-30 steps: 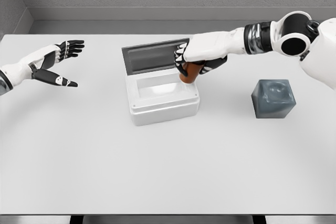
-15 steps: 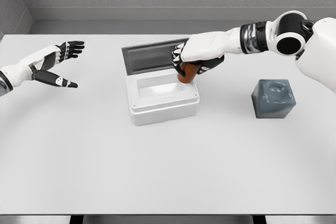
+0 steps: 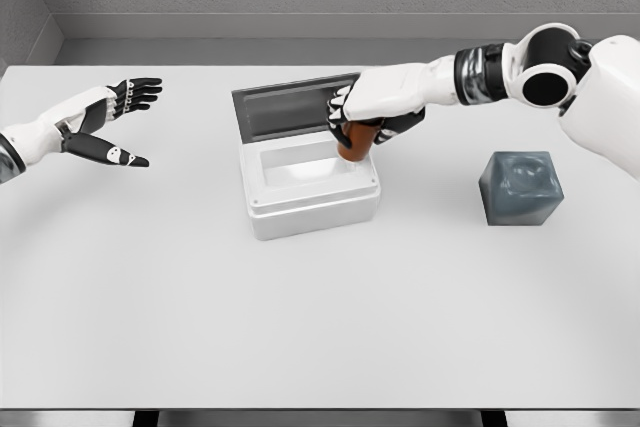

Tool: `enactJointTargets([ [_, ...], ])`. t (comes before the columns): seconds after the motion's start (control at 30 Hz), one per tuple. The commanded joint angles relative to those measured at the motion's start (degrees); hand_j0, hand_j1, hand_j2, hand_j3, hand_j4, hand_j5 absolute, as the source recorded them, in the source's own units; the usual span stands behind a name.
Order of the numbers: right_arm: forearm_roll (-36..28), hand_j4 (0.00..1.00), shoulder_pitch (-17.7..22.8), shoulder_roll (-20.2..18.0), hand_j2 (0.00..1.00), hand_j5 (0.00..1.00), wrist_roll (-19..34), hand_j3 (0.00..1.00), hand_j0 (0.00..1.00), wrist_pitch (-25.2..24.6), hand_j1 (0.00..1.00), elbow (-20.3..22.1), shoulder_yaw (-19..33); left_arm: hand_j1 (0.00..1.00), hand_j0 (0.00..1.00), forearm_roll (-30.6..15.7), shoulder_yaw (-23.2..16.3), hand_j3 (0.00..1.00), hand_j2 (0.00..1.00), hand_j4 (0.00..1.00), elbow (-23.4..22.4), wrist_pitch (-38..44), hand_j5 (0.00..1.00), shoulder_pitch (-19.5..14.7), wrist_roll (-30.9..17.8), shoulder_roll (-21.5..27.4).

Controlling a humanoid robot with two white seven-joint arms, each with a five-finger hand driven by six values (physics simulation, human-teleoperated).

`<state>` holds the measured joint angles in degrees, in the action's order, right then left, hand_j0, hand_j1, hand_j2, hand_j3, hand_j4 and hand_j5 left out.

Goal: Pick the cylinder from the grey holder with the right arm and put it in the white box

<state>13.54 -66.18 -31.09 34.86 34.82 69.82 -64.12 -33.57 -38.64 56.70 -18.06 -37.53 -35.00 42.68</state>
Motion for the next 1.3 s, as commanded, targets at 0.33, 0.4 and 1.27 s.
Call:
enactJointTargets([
  [0.33, 0.7, 0.72, -0.5, 0.2, 0.72, 0.72, 0.1, 0.72, 0.72, 0.2, 0.72, 2.2, -0.3, 1.00, 1.00, -0.4, 0.1, 1.00, 1.00, 1.00, 0.1, 0.0, 1.00, 0.0, 0.0, 0.0],
  [0.4, 0.6, 0.72, -0.9, 0.1, 0.72, 0.72, 0.1, 0.72, 0.72, 0.2, 0.72, 3.2, 0.0, 1.00, 1.00, -0.4, 0.1, 1.00, 1.00, 1.00, 0.1, 0.0, 1.00, 0.0, 0.0, 0.0],
  [1.27, -0.1, 1.00, 8.6, -14.9, 1.00, 1.00, 0.1, 1.00, 1.00, 0.2, 1.00, 6.6, 15.3, 1.00, 1.00, 5.1, -0.6, 1.00, 1.00, 1.00, 1.5, -0.1, 1.00, -4.1, 0.0, -8.7],
])
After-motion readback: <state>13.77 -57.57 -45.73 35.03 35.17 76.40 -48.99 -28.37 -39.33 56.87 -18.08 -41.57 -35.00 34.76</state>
